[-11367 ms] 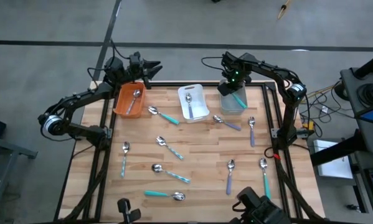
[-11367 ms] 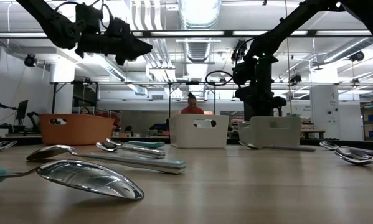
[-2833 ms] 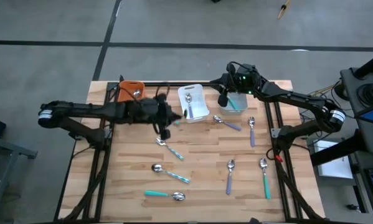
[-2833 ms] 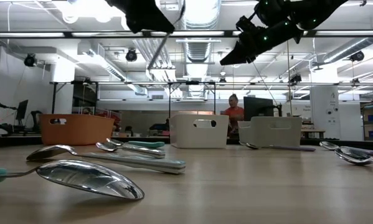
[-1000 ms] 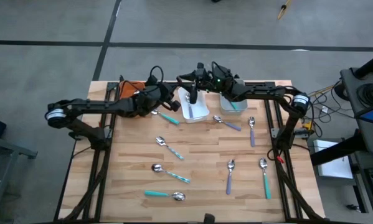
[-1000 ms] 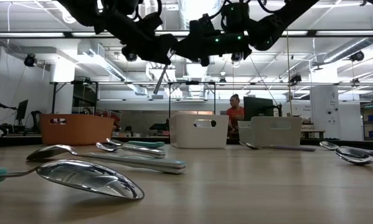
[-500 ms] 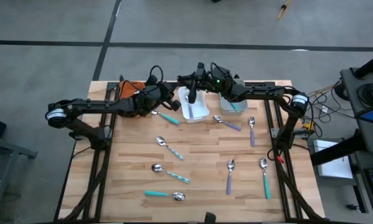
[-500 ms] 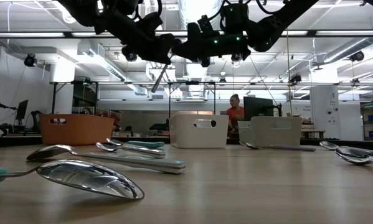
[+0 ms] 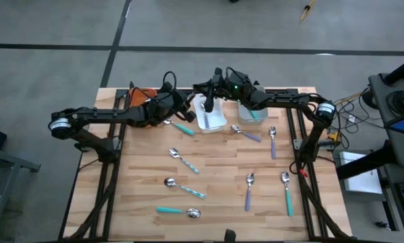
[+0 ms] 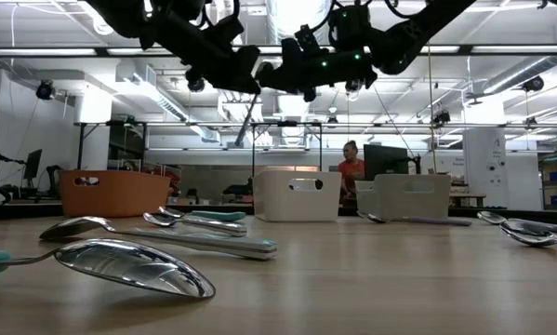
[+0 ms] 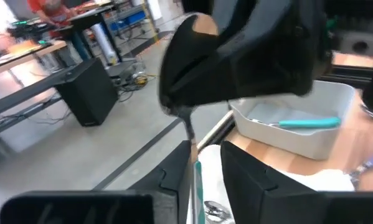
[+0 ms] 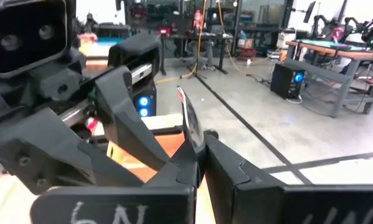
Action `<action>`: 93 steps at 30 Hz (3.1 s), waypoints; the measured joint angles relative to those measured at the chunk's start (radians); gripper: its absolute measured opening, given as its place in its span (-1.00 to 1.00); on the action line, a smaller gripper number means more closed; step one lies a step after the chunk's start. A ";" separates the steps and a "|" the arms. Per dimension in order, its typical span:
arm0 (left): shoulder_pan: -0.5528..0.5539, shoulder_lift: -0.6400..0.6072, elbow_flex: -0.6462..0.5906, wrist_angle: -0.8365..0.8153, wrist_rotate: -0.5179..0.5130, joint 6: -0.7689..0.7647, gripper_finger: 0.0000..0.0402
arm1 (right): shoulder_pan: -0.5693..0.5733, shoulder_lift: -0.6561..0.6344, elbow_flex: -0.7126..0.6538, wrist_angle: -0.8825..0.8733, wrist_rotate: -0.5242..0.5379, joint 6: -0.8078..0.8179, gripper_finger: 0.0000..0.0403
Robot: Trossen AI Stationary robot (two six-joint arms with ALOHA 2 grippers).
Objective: Sort silverware by color (type)
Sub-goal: Put the blue patterned spoon into the orange bin
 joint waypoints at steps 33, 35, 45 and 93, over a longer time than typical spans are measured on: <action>0.140 -0.044 -0.224 0.212 0.763 -0.062 -0.33 | 0.003 -0.104 0.036 -0.465 -0.292 -0.085 -0.96; 0.144 -0.020 -0.215 0.215 0.760 -0.073 -0.30 | 0.011 -0.093 0.034 -0.439 -0.292 -0.086 -0.96; 0.145 0.081 -0.186 0.249 0.759 -0.099 -0.30 | 0.035 -0.086 0.034 -0.343 -0.291 -0.139 -0.96; 0.140 0.055 -0.158 0.279 0.287 -0.146 -0.95 | 0.055 0.050 0.032 -0.027 0.122 0.060 -0.29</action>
